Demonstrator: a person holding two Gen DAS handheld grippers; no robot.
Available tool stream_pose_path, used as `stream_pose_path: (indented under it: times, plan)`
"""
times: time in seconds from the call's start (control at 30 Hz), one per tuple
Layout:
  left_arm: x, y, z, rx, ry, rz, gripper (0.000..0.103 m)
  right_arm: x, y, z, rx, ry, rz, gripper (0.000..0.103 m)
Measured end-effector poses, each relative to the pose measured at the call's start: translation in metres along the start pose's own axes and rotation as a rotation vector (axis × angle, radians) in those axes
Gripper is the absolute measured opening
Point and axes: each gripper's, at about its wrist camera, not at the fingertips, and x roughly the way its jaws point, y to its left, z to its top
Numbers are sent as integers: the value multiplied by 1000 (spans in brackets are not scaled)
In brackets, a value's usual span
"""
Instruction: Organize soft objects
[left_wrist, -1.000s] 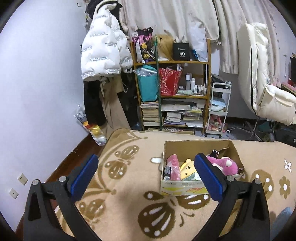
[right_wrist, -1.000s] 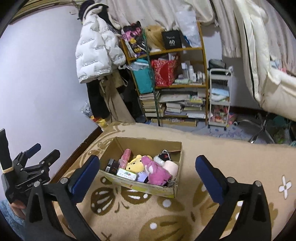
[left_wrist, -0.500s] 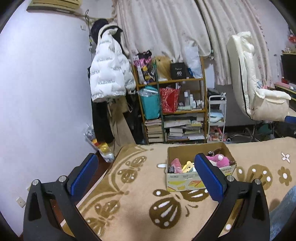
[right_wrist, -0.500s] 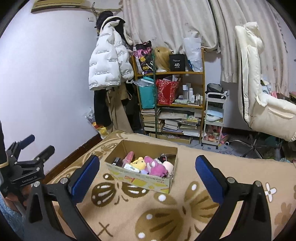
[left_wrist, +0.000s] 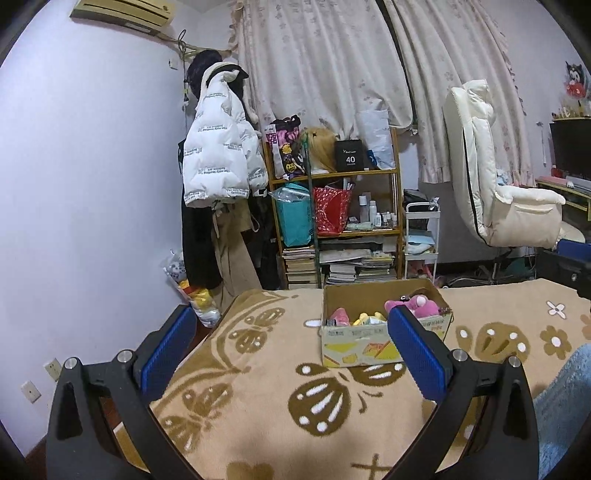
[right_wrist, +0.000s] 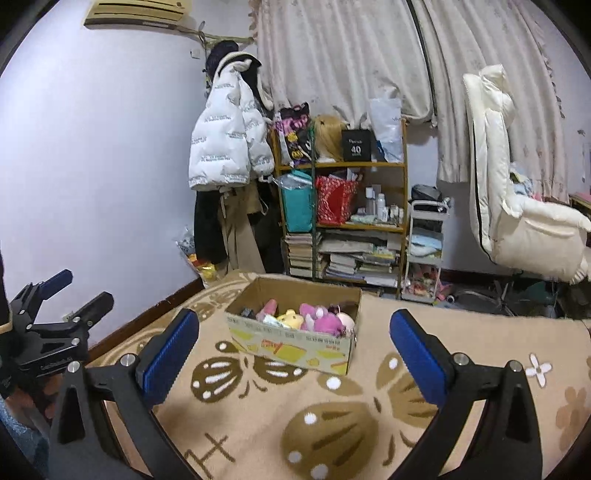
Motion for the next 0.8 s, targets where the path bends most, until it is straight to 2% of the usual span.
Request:
stream_pose_path:
  times: [0.23, 0.43, 0.63, 0.8]
  plan:
    - [4, 1, -27, 6, 26, -4, 102, 9, -3, -27, 11, 36, -51, 103]
    - [19, 8, -47, -33, 91, -15, 102, 17, -6, -33, 21, 54, -52, 103]
    - [27, 12, -54, -54, 127, -23, 102, 29, -6, -45, 23, 84, -75, 103]
    - [27, 9, -57, -32, 128, -26, 102, 28, -7, -47, 44, 69, -97, 103]
